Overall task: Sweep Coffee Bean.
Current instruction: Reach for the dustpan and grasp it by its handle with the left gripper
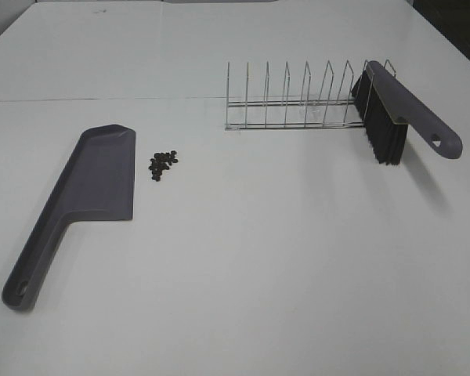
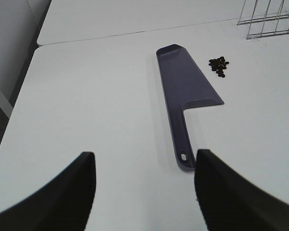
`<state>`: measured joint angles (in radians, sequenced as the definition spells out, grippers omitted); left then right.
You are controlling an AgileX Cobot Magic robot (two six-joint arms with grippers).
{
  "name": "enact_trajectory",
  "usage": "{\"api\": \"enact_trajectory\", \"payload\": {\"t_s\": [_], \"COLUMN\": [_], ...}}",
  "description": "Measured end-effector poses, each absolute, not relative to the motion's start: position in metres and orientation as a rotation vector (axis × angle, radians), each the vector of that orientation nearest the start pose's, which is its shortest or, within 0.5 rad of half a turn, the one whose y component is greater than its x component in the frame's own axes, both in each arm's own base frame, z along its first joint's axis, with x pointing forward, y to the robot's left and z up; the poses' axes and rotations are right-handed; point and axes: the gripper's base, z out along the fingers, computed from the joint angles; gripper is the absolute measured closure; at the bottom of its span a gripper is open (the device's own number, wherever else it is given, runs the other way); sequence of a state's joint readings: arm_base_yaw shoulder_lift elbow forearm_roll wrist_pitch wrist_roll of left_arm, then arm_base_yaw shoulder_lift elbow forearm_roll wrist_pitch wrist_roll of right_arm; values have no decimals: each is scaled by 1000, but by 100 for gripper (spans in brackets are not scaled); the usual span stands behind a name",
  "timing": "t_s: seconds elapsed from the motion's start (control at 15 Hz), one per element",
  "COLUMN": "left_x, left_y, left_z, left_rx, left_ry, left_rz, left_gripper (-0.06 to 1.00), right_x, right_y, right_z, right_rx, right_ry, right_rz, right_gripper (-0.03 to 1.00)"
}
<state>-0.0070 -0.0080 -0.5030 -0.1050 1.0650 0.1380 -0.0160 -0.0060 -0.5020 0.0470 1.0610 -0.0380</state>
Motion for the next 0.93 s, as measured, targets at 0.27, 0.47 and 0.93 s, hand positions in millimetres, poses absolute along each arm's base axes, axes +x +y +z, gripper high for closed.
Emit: {"api": "enact_trajectory", "payload": {"t_s": [0.27, 0.47, 0.93], "left_x": [-7, -7, -7], "left_y": [-8, -8, -8], "left_z": [278, 278, 278], "left_rx": [153, 153, 153], "left_ry": [2028, 2028, 2028], "left_rz": [-43, -43, -43], "left_gripper": [38, 38, 38], "right_x": [-6, -6, -6], "right_y": [4, 4, 4], "right_z": [278, 278, 278], "right_rx": [-25, -25, -25], "right_ry": [2036, 2036, 2036], "right_rz": [22, 22, 22], "right_gripper": [26, 26, 26]}}
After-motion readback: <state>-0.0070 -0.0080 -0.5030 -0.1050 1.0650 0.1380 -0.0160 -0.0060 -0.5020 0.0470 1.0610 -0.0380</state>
